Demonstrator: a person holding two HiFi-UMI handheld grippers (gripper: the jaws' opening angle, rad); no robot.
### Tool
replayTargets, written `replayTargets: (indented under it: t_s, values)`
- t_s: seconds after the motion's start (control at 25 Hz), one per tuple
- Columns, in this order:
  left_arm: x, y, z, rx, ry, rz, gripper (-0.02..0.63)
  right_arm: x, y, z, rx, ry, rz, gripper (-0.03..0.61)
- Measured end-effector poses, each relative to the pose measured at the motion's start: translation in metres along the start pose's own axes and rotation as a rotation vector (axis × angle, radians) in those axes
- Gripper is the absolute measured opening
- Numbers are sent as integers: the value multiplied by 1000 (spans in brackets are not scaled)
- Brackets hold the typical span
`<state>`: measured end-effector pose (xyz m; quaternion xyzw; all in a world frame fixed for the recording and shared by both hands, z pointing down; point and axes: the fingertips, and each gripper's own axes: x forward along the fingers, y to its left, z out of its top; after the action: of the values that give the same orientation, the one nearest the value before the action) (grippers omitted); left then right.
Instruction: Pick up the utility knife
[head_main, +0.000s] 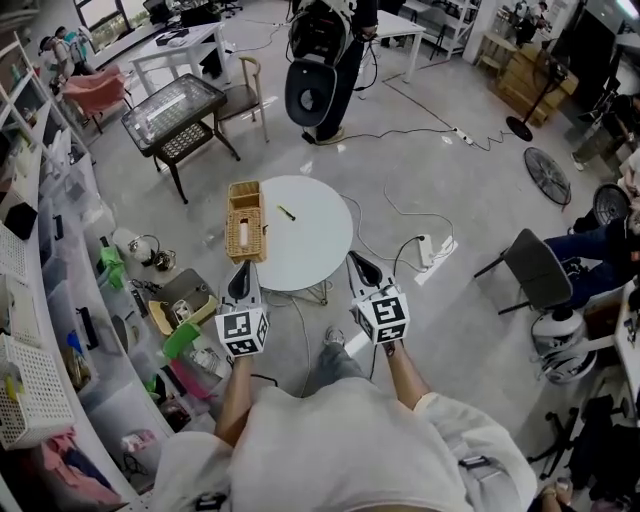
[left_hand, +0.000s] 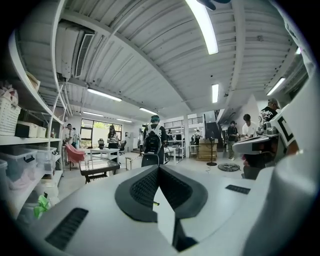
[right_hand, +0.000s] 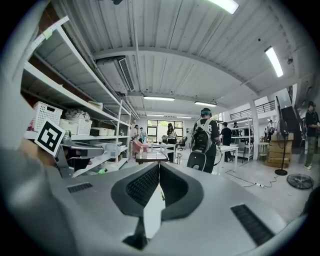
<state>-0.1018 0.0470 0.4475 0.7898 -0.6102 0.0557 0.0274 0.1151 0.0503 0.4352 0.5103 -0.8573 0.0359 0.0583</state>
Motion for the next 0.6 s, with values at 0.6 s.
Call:
replayTargets:
  t_s: [0.6]
  values:
    - [125,23,25,23,20,123,21,134,-83,12,18,10,125,31]
